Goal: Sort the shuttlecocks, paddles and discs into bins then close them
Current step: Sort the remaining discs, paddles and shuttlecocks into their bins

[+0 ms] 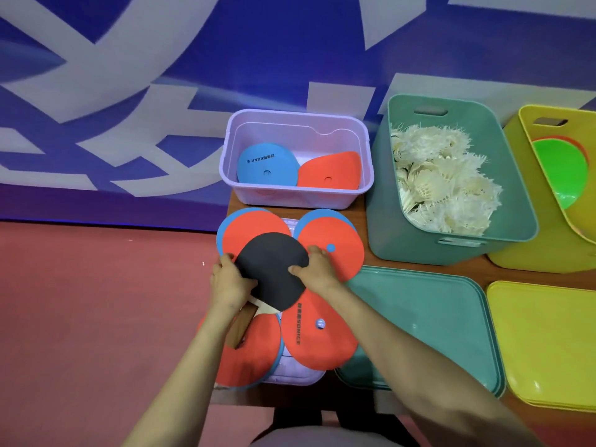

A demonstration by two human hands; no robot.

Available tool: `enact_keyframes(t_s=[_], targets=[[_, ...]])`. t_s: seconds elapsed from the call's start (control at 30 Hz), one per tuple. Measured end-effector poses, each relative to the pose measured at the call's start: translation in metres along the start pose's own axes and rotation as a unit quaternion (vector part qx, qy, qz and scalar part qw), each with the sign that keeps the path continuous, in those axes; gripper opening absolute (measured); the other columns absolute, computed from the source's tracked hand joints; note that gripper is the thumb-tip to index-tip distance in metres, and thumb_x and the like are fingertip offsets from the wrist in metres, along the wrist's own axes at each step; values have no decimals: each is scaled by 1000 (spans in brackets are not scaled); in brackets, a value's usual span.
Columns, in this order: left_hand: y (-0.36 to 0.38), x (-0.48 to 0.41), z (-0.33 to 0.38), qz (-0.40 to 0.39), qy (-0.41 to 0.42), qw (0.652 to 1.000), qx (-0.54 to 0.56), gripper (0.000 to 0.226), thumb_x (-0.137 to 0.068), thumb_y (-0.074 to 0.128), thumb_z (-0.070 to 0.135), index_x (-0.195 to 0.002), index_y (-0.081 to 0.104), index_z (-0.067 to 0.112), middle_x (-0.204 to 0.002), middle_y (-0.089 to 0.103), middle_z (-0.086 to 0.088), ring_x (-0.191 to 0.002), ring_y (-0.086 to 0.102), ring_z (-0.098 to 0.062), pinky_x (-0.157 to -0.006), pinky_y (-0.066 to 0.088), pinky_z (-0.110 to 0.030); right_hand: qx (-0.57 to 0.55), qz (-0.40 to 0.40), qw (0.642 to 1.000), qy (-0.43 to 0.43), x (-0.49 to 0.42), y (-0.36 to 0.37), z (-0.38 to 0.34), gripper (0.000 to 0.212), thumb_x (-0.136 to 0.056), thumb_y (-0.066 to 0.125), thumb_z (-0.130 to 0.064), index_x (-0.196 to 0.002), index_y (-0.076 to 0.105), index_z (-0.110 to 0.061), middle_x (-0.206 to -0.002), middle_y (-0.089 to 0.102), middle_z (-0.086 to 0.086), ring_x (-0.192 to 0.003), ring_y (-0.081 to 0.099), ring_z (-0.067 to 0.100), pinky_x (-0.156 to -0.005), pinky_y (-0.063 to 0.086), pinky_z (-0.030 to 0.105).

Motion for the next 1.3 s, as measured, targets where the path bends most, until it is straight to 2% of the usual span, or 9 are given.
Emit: enact_keyframes(t_s=[0.2,0.33,0.53,0.7,0.8,0.9,1.07,1.2,1.3], targets=[[-14,10,21,5,46,998,38,20,-84,65,14,-101,60,5,-89,62,-8,-91,58,-30,-72,43,-33,-129,38,991,6,6,-10,8,48,-81,69,-19,-124,52,-7,-127,44,13,-115,50,27,-100,41,39],[-24,18,37,-39,98,993,54,17,-86,63,26,-78,58,12,-74,62,-9,-76,58,-31,-74,51,-46,-193,88,977,-34,17,-34,6,36,-80,70,-17,-113,55,-15,-115,45,4,-106,54,22,-96,45,41],[-38,50,82,-75,151,951,261,12,-88,62,20,-97,68,14,-95,70,-14,-88,66,-31,-80,55,-44,-214,195,947,-137,41,-93,-23,54,-74,76,-24,-120,49,-17,-119,45,1,-113,50,24,-100,42,43],[-30,66,132,-63,151,890,426,9,-92,57,16,-98,63,13,-61,63,10,-56,58,-4,-61,52,-26,-208,186,945,-172,68,-138,-39,69,-78,73,-28,-134,34,-13,-124,54,5,-113,56,22,-99,44,40],[-10,76,172,-92,134,858,488,8,-92,58,18,-97,60,12,-85,65,0,-74,62,-14,-72,59,-31,-185,146,956,-173,86,-161,-35,38,-82,69,-28,-108,43,-23,-100,61,3,-93,62,20,-86,47,31],[17,89,218,-114,151,842,505,3,-91,58,15,-88,60,13,-89,64,-5,-79,61,-18,-72,59,-33,-112,178,958,-194,101,-203,-25,23,-88,62,-20,-90,41,-28,-110,56,13,-102,56,26,-78,39,29],[74,122,301,-112,241,862,431,27,-89,57,1,-114,49,9,-97,64,-3,-83,64,-15,-59,57,-24,-93,249,950,-162,95,-288,34,40,-85,66,-29,-109,41,-9,-97,61,2,-99,58,28,-70,38,31],[137,153,362,-81,317,886,329,66,-76,65,19,-136,37,21,-122,59,-2,-98,66,-19,-81,56,-47,-86,314,928,-181,103,-371,92,59,-79,74,-23,-125,41,-7,-81,50,-8,-95,59,29,-64,30,26],[197,181,408,-70,344,889,294,63,-78,68,19,-135,42,23,-128,50,0,-92,66,-12,-89,54,-41,-76,315,931,-171,103,-424,147,79,-83,69,-24,-145,22,-11,-90,52,-4,-99,59,28,-73,38,29]])
Point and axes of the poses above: each hand's wrist, its own x-axis away from the middle knuckle, its own y-axis out of the palm, z = x × y, the point moved 7 cm from there along -x, towards the middle knuckle
